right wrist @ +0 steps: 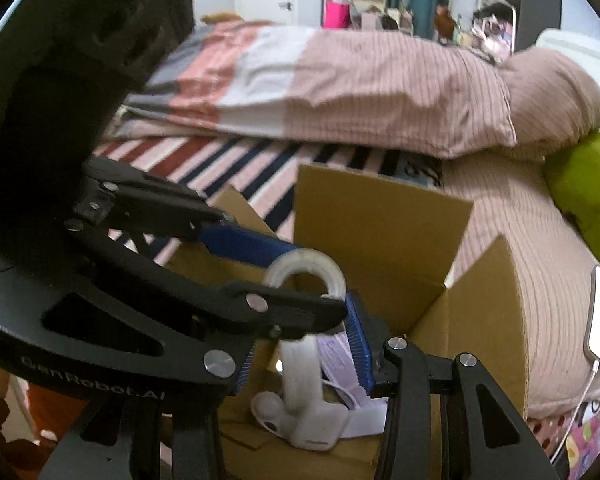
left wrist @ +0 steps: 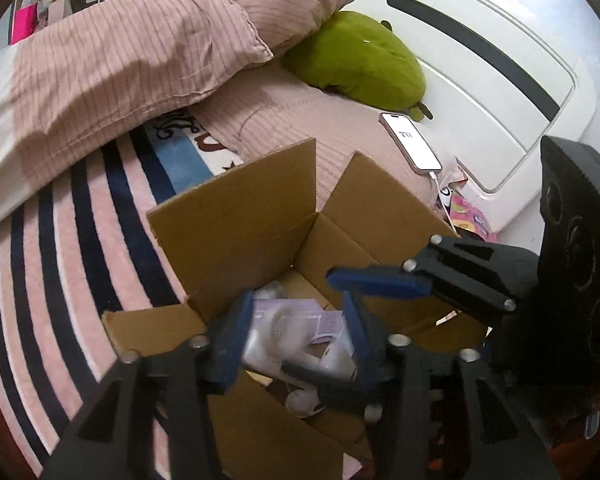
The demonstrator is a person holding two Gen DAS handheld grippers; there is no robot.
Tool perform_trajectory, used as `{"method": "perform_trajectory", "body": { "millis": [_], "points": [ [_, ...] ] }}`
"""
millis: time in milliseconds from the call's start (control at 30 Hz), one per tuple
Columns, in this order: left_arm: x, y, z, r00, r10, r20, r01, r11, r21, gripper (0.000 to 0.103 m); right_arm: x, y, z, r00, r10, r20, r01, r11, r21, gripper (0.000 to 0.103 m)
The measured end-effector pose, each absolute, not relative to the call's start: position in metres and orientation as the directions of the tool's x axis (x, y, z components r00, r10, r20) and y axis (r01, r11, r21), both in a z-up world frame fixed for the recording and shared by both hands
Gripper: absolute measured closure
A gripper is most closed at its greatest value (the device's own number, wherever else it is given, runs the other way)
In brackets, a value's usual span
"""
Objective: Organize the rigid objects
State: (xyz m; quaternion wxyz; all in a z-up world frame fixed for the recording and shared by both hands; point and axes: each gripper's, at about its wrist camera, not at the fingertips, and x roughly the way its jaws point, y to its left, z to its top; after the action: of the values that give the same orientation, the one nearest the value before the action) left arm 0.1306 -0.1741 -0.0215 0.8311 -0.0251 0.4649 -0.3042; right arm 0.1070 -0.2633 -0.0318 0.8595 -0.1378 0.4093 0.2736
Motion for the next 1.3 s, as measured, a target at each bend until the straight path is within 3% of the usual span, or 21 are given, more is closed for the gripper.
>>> {"method": "perform_trajectory", "body": {
  "millis": [33, 67, 167, 233, 300, 433, 600, 700, 933, 1300],
  "points": [
    [0.129, -0.173, -0.021, 0.389, -0.531, -0.753, 0.48, 0.814, -0.326, 0.041, 0.107, -0.264, -0.033, 0.513, 0.354, -0.782, -0.581, 0.813, -0.014, 0.044],
    [0.128, -0.173, -0.02, 0.396, -0.528, -0.751, 0.48, 0.817, -0.321, 0.039, 0.107, -0.264, -0.033, 0.515, 0.354, -0.781, -0.581, 0.814, -0.014, 0.04],
    [0.122, -0.168, -0.015, 0.42, -0.506, -0.753, 0.475, 0.83, -0.293, 0.038, 0.105, -0.264, -0.033, 0.516, 0.357, -0.779, -0.58, 0.815, -0.01, 0.039],
    [0.116, -0.163, -0.01, 0.449, -0.486, -0.75, 0.462, 0.845, -0.271, 0.026, 0.102, -0.263, -0.031, 0.516, 0.365, -0.775, -0.583, 0.813, -0.005, 0.039],
    [0.106, -0.154, -0.002, 0.488, -0.471, -0.735, 0.447, 0.858, -0.253, 0.022, 0.098, -0.263, -0.028, 0.52, 0.375, -0.767, -0.586, 0.81, -0.002, 0.038],
    [0.081, -0.126, 0.02, 0.57, -0.442, -0.693, 0.403, 0.885, -0.233, 0.016, 0.087, -0.26, -0.016, 0.546, 0.433, -0.717, -0.614, 0.789, 0.01, 0.022],
    [0.045, -0.088, 0.04, 0.696, -0.323, -0.641, 0.285, 0.944, -0.166, 0.009, 0.072, -0.258, -0.001, 0.579, 0.507, -0.638, -0.639, 0.768, 0.031, 0.016],
    [0.024, -0.061, 0.045, 0.763, -0.224, -0.606, 0.181, 0.975, -0.132, 0.008, 0.066, -0.257, 0.006, 0.591, 0.542, -0.597, -0.655, 0.755, 0.037, 0.006],
    [-0.005, -0.011, 0.04, 0.813, -0.046, -0.58, -0.013, 0.995, -0.097, 0.008, 0.054, -0.26, 0.019, 0.609, 0.611, -0.506, -0.68, 0.73, 0.063, 0.005],
    [-0.019, -0.002, 0.039, 0.823, -0.017, -0.567, -0.05, 0.994, -0.101, 0.008, 0.052, -0.264, 0.019, 0.614, 0.608, -0.503, -0.665, 0.742, 0.086, 0.005]
  ]
}}
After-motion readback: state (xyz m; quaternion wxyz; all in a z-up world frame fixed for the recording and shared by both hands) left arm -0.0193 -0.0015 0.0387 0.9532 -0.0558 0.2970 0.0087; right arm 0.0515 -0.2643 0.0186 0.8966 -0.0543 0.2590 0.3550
